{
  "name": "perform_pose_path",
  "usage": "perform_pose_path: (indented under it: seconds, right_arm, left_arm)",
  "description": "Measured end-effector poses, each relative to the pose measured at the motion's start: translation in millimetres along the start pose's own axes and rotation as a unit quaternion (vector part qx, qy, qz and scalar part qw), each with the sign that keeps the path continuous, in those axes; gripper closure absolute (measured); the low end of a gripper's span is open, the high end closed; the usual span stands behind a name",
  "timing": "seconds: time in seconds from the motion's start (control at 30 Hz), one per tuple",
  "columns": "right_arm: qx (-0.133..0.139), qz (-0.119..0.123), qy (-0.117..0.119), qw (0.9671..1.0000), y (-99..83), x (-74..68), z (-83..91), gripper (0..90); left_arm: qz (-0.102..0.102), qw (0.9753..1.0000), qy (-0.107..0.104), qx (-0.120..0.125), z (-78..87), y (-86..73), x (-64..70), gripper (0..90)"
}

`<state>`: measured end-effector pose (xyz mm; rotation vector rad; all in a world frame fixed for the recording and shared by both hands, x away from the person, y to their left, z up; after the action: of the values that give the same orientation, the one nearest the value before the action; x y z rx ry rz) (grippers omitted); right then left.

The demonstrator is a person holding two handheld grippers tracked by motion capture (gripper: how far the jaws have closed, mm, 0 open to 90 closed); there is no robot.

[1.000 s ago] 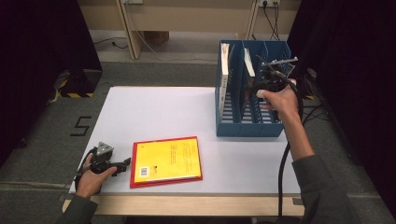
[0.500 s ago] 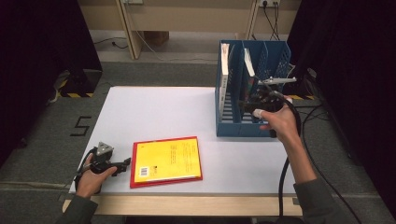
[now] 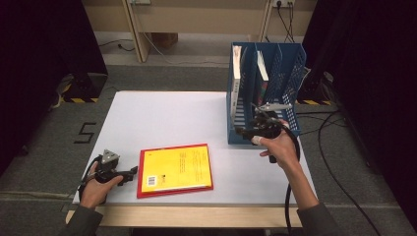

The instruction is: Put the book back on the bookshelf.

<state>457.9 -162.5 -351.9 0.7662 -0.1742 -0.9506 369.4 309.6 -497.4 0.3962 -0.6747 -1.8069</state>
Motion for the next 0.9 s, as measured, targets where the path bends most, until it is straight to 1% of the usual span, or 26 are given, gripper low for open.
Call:
perform_pose_path:
  seconds: [0.1, 0.17, 0.27, 0.33, 0.4, 0.43, 0.5, 0.53, 0.6, 0.63, 0.77, 0.83, 0.87, 0.9]
  right_arm:
    - [-0.005, 0.008, 0.001, 1.0000, -9.3, -5.8, -7.8, 32.1]
    - [-0.007, 0.011, 0.007, 0.9999, -15.3, -9.3, -12.6, 32.0]
    - [-0.011, 0.008, 0.022, 0.9997, -26.3, -14.0, -21.1, 32.0]
    - [-0.009, 0.002, 0.031, 0.9995, -34.6, -16.8, -27.2, 32.2]
    - [-0.029, 0.006, 0.036, 0.9989, -42.5, -18.8, -34.3, 32.1]
    - [-0.030, 0.005, 0.036, 0.9989, -45.5, -19.5, -36.9, 32.2]
    - [-0.041, 0.009, 0.038, 0.9984, -51.2, -21.1, -42.1, 32.1]
    - [-0.043, 0.011, 0.041, 0.9982, -53.5, -21.5, -44.6, 32.1]
    - [-0.048, 0.006, 0.044, 0.9978, -57.5, -22.9, -48.5, 32.1]
    - [-0.049, 0.008, 0.046, 0.9977, -59.1, -22.9, -50.7, 32.0]
    - [-0.059, 0.004, 0.053, 0.9969, -65.5, -26.3, -58.2, 31.0]
    - [-0.059, 0.002, 0.067, 0.9961, -68.5, -28.9, -62.3, 30.9]
    - [-0.062, -0.006, 0.074, 0.9953, -70.1, -30.6, -63.9, 30.8]
    - [-0.064, -0.004, 0.079, 0.9948, -71.3, -31.4, -66.0, 30.6]
  left_arm:
    - [0.000, 1.0000, 0.000, 0.000, 0.0, 0.0, 0.0, 13.5]
    - [0.000, 1.0000, 0.000, 0.000, 0.1, 0.0, 0.0, 13.5]
    - [0.000, 1.0000, 0.000, 0.000, 0.1, 0.0, 0.0, 13.5]
    - [0.001, 1.0000, 0.000, 0.000, 0.0, 0.1, 0.2, 13.5]
    - [0.001, 1.0000, 0.000, 0.001, 0.0, 0.1, 0.1, 13.5]
    - [0.001, 1.0000, 0.000, 0.000, 0.0, 0.1, 0.1, 13.5]
    - [0.001, 1.0000, 0.000, 0.000, 0.0, 0.1, 0.1, 13.5]
    - [0.001, 1.0000, 0.000, 0.000, 0.0, 0.1, 0.1, 13.5]
    - [0.001, 1.0000, 0.000, 0.000, 0.0, 0.1, 0.1, 13.5]
    - [0.001, 1.0000, 0.000, 0.000, 0.0, 0.1, 0.1, 13.5]
    - [0.001, 1.0000, 0.000, 0.000, 0.0, 0.1, 0.1, 13.5]
    - [0.001, 1.0000, 0.000, 0.000, 0.1, 0.2, 0.1, 13.6]
    - [0.001, 1.0000, 0.000, 0.001, 0.1, 0.2, 0.1, 13.6]
    - [0.002, 1.0000, -0.001, 0.001, 0.2, 0.2, 0.1, 13.7]
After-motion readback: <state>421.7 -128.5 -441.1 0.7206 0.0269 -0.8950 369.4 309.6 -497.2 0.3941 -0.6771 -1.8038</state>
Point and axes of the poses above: each handheld gripper's, and its own axes: z roughly backward along the jaws, y roughly out of its top, x roughly to its right, the point moved 2 cm from there along -z, roughly forward along the jaws, and after that the axes turned 6 degrees about -x, right-handed, at the moved point
